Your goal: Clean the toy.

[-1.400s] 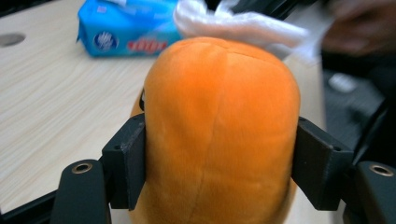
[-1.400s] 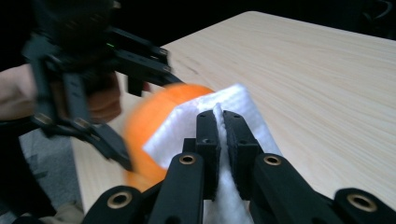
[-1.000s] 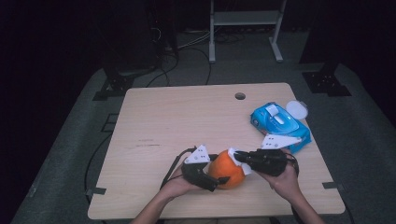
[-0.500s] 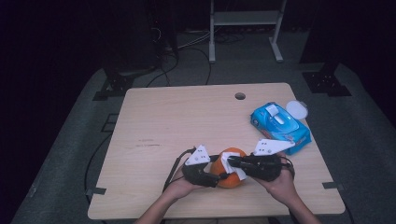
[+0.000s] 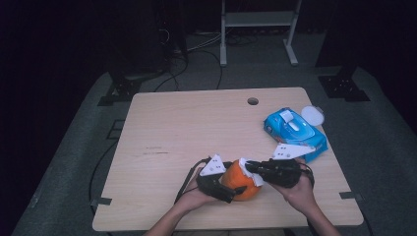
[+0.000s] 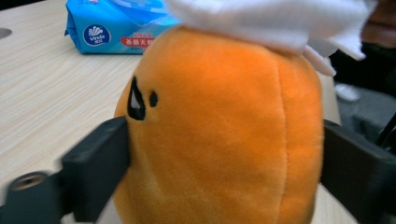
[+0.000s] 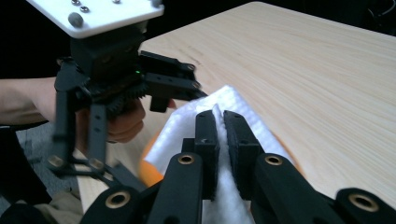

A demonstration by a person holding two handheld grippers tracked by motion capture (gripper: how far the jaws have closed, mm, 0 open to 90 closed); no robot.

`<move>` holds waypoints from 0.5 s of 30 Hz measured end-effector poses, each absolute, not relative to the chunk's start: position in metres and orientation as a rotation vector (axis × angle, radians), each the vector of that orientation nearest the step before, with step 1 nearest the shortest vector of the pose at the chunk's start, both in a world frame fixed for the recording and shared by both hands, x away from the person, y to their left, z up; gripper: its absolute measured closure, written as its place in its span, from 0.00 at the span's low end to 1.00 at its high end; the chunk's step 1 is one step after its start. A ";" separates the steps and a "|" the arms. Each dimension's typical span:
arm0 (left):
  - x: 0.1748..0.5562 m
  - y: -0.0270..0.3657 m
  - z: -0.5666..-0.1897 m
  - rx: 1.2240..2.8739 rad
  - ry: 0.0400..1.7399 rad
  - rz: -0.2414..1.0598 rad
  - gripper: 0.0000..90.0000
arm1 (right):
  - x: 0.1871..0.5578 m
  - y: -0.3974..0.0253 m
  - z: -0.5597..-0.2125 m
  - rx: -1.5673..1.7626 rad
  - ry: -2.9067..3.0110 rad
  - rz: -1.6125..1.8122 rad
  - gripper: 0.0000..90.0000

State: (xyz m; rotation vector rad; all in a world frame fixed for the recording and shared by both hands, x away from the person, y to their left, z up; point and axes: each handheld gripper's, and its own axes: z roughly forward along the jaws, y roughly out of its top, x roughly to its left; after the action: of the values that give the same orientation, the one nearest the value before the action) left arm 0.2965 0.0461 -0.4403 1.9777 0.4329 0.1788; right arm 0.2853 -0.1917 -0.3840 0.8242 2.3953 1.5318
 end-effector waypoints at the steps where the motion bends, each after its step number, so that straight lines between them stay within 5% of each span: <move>1: 0.296 0.046 -0.439 1.982 0.436 0.188 0.16 | 0.283 -0.188 -0.384 0.812 2.399 1.527 0.93; 9: 0.291 0.044 -0.437 1.976 0.443 0.221 0.28 | 0.268 -0.162 -0.379 0.657 2.433 1.462 0.93; 15: 0.292 0.045 -0.439 1.967 0.444 0.219 0.28 | 0.282 -0.191 -0.378 0.763 2.351 1.443 0.93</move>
State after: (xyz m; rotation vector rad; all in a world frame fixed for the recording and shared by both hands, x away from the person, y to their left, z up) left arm 0.2915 0.0445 -0.4393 1.9673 0.4439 0.2185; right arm 0.2821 -0.1907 -0.3780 0.7634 2.3507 1.4427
